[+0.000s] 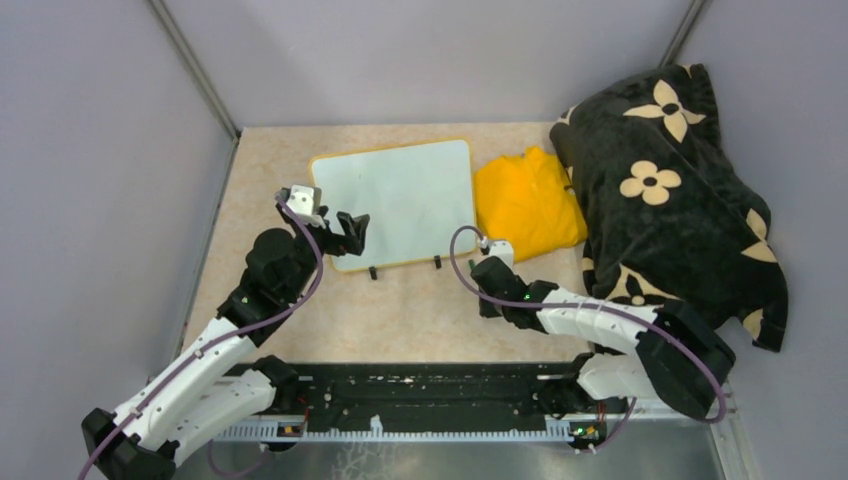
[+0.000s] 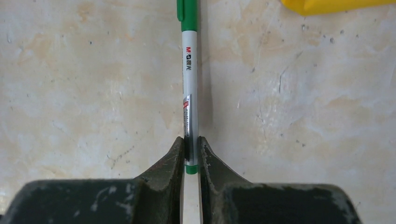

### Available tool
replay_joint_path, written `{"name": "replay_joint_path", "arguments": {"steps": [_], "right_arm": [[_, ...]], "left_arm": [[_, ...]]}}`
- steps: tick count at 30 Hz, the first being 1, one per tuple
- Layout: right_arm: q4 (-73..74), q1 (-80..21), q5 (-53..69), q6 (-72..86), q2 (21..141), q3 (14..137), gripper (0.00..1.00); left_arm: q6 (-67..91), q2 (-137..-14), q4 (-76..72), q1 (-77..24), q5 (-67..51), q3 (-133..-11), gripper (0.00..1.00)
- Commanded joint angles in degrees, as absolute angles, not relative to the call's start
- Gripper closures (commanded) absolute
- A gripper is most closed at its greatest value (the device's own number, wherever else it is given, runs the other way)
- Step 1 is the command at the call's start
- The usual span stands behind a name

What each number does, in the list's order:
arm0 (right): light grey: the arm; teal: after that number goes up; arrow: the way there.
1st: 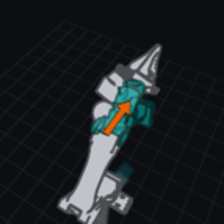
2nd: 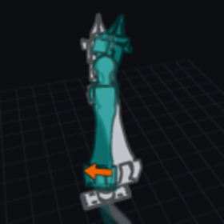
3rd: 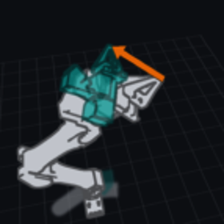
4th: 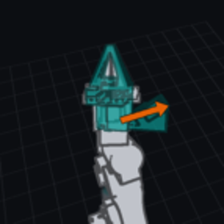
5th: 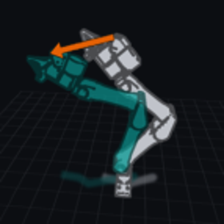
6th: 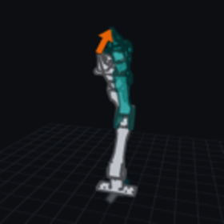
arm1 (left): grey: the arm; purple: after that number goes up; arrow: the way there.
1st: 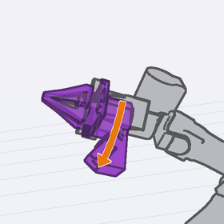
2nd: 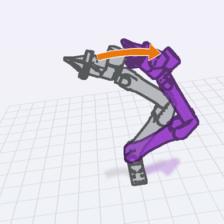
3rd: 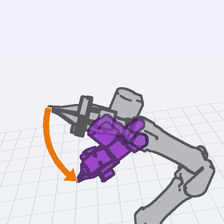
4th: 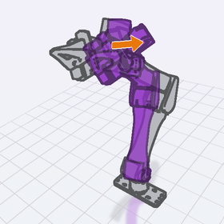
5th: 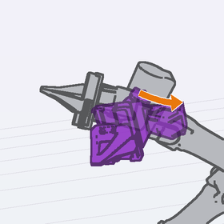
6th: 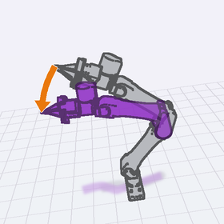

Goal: Write a sentence on the whiteboard
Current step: Open the whiteboard marker at the center of the board.

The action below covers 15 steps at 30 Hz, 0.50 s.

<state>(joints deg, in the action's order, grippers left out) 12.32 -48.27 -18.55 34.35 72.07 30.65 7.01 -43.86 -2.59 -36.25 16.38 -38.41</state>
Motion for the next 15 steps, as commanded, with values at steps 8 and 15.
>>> {"name": "replay_joint_path", "arguments": {"steps": [8, 15], "right_arm": [[21.1, -48.3, -16.6, 34.5, 64.0, 32.8, 0.58], [19.0, -44.5, -13.1, 29.6, 68.5, 37.6, 0.53]], "left_arm": [[7.8, -43.7, -3.7, -36.5, 14.6, -38.6, 0.01], [7.8, -43.8, -3.7, -36.5, 14.4, -38.5, 0.01]]}}
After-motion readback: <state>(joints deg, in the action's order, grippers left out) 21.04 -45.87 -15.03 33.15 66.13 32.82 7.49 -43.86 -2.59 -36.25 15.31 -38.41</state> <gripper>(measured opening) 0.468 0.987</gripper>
